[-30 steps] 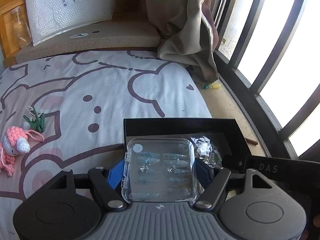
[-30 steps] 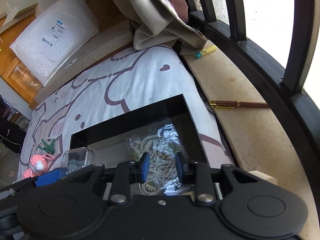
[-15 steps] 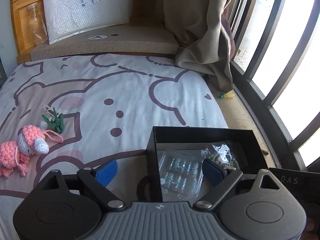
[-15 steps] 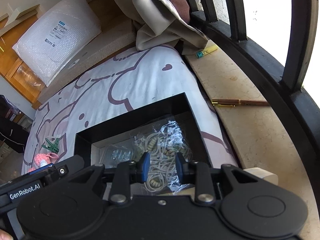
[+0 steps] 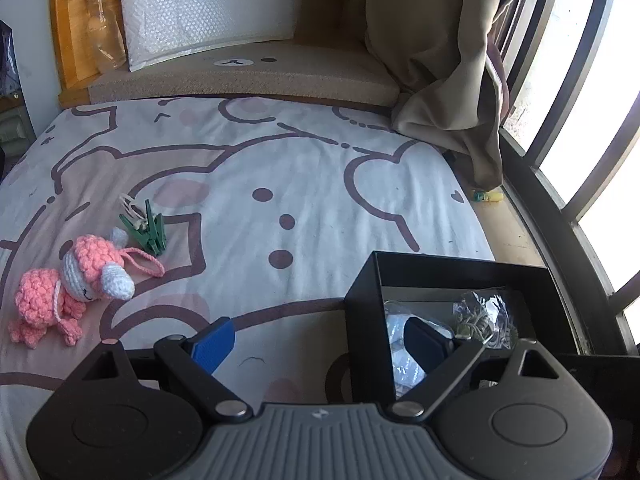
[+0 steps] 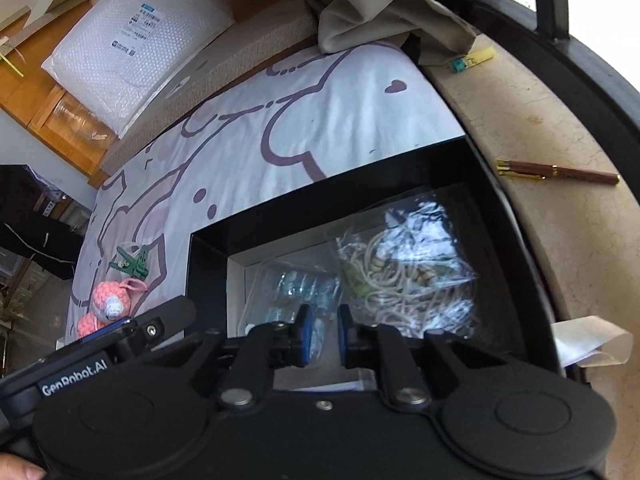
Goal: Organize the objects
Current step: 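Lower both items into the black box and open both grippers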
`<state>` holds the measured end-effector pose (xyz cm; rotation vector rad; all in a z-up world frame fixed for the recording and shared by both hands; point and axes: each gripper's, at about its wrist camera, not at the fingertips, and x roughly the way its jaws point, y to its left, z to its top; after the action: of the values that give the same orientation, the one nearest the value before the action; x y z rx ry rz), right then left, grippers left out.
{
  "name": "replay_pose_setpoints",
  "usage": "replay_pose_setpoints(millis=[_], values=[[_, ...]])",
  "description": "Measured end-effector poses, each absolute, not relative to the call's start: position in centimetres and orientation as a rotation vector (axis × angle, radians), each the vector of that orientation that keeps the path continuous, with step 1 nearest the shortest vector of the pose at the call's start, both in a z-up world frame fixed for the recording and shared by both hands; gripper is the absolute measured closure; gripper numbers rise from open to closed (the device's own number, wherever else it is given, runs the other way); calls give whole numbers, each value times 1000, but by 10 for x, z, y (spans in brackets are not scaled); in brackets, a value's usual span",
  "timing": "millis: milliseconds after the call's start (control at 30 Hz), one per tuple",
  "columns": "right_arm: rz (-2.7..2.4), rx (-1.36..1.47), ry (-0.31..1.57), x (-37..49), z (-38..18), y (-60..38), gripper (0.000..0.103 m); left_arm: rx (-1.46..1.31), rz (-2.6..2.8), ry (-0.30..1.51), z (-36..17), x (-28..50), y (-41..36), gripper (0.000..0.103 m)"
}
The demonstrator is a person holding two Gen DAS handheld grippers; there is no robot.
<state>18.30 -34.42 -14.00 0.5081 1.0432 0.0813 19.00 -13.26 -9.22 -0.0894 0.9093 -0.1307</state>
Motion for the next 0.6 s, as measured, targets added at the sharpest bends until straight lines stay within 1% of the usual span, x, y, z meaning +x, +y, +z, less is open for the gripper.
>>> replay_pose_setpoints(millis=[67, 167, 467, 533, 600], values=[[75, 520, 1079, 190, -149, -340, 91, -94, -130, 906, -91, 192, -129, 12], [68, 572, 1079, 195, -156, -342, 86, -99, -130, 900, -91, 194, -124, 12], [56, 552, 1056, 219, -154, -337, 86, -94, -147, 899, -91, 196, -122, 13], [59, 545, 1059, 220, -154, -338, 86, -88, -151, 901, -91, 197, -123, 13], [56, 537, 1054, 218, -152, -339, 91, -78, -156, 903, -90, 196, -124, 13]])
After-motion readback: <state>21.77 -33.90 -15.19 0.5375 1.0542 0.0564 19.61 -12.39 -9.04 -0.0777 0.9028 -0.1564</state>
